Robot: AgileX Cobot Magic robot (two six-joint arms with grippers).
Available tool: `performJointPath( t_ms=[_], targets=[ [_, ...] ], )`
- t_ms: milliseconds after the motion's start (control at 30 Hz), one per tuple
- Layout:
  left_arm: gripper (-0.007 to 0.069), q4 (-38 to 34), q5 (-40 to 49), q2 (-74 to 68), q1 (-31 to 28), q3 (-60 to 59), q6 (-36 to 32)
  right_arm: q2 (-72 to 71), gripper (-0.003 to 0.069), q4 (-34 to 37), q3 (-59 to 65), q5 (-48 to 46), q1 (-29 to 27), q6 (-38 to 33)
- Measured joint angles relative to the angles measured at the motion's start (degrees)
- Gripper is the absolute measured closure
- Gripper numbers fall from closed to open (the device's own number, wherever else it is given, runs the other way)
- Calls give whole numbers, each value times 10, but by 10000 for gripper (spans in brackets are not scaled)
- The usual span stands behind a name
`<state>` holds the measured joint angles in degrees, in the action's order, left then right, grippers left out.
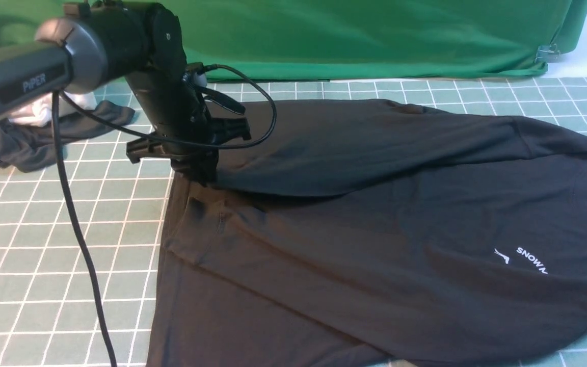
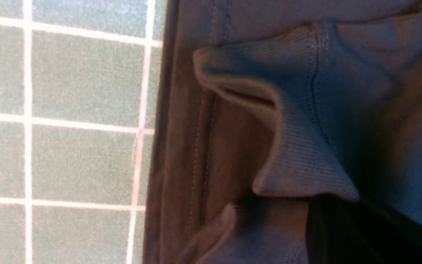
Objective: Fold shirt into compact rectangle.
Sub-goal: 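Fold the left side of the dark shirt inward over its body with the left gripper, then grasp the near edge of the shirt at its hem and shoulder corners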
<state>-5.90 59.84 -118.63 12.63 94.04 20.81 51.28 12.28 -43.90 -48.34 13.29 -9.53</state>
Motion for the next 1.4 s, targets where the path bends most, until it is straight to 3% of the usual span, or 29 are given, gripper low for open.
performJointPath(
  t_ms=[467, 667, 767, 900, 1000, 1233, 1400],
  targets=[
    [581, 48, 57, 0, 4, -16, 2, 32, 453, 0, 0, 3, 0, 0],
    [409, 51, 89, 1, 5, 4, 2, 47, 448, 0, 0, 2, 0, -1],
    [266, 63, 92, 27, 5, 20, -6, 50, 442, 0, 0, -1, 0, -2],
    [172, 46, 92, 83, 5, 5, -20, 51, 440, 0, 0, -11, 0, -2],
    [137, 26, 92, 140, 5, -53, -24, 51, 440, 0, 0, -21, 0, -11],
    [127, -25, 95, 250, 5, -314, -28, 51, 440, 0, 0, -27, 0, -16],
    [125, -74, 18, 275, 5, -475, -30, 51, 435, 0, 0, -27, 0, -17]
  ],
)
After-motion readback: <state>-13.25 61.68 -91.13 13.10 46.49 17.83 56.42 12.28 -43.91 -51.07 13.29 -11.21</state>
